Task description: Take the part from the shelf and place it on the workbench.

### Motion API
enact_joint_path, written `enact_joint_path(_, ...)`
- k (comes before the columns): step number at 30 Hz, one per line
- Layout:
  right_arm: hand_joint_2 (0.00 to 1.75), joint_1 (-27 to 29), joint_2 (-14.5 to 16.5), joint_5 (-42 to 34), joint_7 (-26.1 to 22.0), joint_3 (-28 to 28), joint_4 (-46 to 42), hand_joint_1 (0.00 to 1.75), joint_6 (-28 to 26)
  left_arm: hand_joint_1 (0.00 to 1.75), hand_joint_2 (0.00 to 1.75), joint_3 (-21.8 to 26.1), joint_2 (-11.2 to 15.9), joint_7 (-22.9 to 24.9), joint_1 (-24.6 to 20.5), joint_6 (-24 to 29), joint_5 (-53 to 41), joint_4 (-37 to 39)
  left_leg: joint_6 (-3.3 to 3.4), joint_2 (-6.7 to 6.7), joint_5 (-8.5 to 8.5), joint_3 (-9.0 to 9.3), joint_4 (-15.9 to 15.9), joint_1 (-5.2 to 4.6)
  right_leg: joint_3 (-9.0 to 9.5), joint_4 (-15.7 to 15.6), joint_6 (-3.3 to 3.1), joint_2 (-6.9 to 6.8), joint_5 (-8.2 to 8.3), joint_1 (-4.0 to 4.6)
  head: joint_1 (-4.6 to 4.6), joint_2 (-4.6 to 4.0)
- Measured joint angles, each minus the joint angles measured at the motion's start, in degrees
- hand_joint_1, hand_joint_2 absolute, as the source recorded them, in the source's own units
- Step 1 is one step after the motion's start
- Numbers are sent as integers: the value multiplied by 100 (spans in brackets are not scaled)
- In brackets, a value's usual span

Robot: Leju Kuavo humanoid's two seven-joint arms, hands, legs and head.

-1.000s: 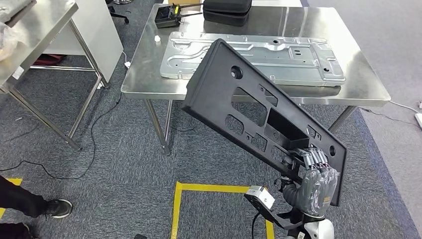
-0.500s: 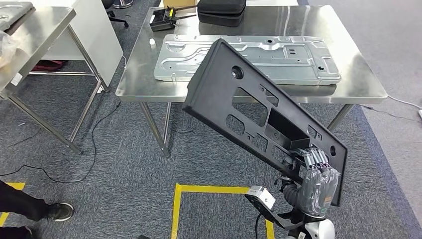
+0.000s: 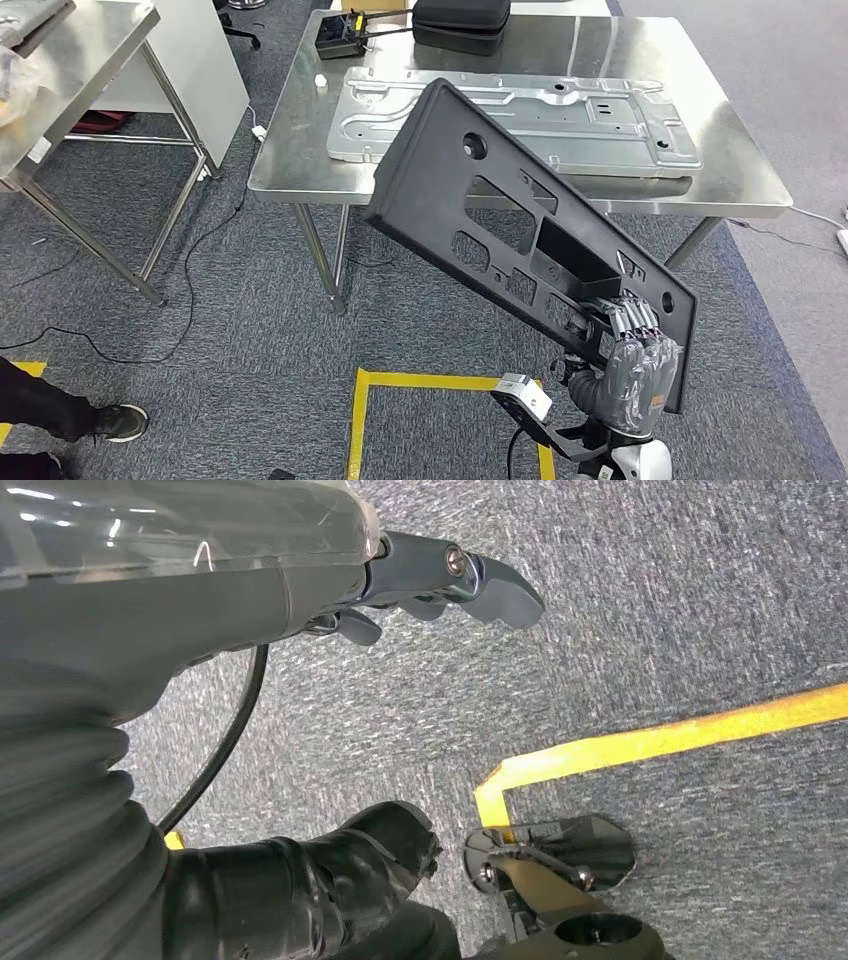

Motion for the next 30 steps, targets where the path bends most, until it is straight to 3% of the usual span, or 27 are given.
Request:
enact_joint_path(2,175,-4,0,-7,-1,-1,2,175,0,0,175,-1,-3,-1,-1,-1,-1,0,-36,-4,-30,-14,41,-22,194,-448,-47,-2,132,28,-2,0)
enact_joint_path(5,175,-2,-2,-21,-1,-5,4,175,0,0,175,-1,-2,-4,-5,-1,-1,0,-107,-1,-49,-22,52,-23,222,-548,-88,7,136,18,-2,0)
enact_joint_path(7,175,-4,-2,-29,-2,-9,5,175,0,0,175,-1,1,-5,-9,0,-1,0,-186,1,-187,-88,229,-11,262,-602,-131,-3,162,-29,-13,0)
enact_joint_path(10,175,-3,-2,-32,-3,-11,5,175,0,0,175,-1,3,-7,-9,1,-1,0,-312,4,-652,-568,1229,66,282,-625,-174,-19,141,-56,-27,0)
enact_joint_path(11,175,0,-2,-32,-3,-11,6,175,0,0,175,-2,3,-7,-3,0,-1,0,-343,5,-732,-740,1552,94,289,-625,-174,-19,122,-62,-26,0)
enact_joint_path(12,175,3,-2,-32,-3,-11,7,175,0,0,175,-2,3,-7,4,0,-1,0,-369,5,-703,-831,1696,119,307,-624,-162,-17,104,-73,-26,0)
enact_joint_path(13,175,5,-2,-33,-3,-11,7,175,0,0,175,-3,4,-7,9,0,-1,0,-391,6,-565,-809,1610,141,336,-623,-141,-14,83,-87,-26,0)
enact_joint_path(15,175,5,-2,-34,-3,-11,7,175,0,0,175,-2,7,-7,12,1,-1,0,-421,11,-126,-500,904,178,419,-620,-83,-7,39,-119,-25,0)
enact_joint_path(16,175,2,-2,-36,-3,-12,7,175,0,0,175,-2,8,-7,10,1,-1,1,-425,11,14,-327,536,176,442,-614,-46,-2,11,-121,-26,0)
enact_joint_path(18,175,-2,-2,-38,-4,-13,6,175,0,0,175,-3,8,-7,-4,-1,-2,2,-359,9,53,-141,126,157,451,-621,47,6,-20,-111,-25,0)
enact_joint_path(20,175,-3,-2,-39,-7,-14,6,175,0,0,175,-4,9,-7,-2,-2,-3,2,-244,9,-8,-102,57,137,485,-635,136,7,-5,-102,-23,0)
enact_joint_path(22,175,-9,-2,-40,-7,-14,7,175,0,0,175,-4,13,-7,12,1,-2,2,-150,8,-5,-33,-4,138,493,-546,182,0,-53,-114,-21,0)
enact_joint_path(24,175,-18,-2,-41,-8,-14,7,175,0,0,175,-4,15,-8,6,1,-2,2,-70,3,-35,39,-45,127,222,-49,185,-4,-277,-112,-18,0)
enact_joint_path(26,175,-12,-3,-41,-9,-14,9,175,0,0,175,-5,15,-8,1,-3,-3,2,-13,1,-103,100,-49,85,-271,719,168,-4,-509,-79,-17,0)
enact_joint_path(27,175,-5,-5,-41,-9,-14,13,175,0,0,175,-5,14,-7,4,-6,-3,2,5,1,-143,147,-48,58,-466,953,149,-5,-521,-61,-18,0)
enact_joint_path(28,175,0,-7,-41,-6,-14,18,175,0,0,175,-5,14,3,8,-8,-1,2,16,0,-179,206,-46,31,-562,977,117,-4,-427,-39,-18,0)
enact_joint_path(30,175,1,-12,-41,15,-14,26,175,0,0,175,-5,9,48,14,19,12,2,25,-5,-265,358,-44,-21,-458,429,-6,-3,40,30,-18,0)
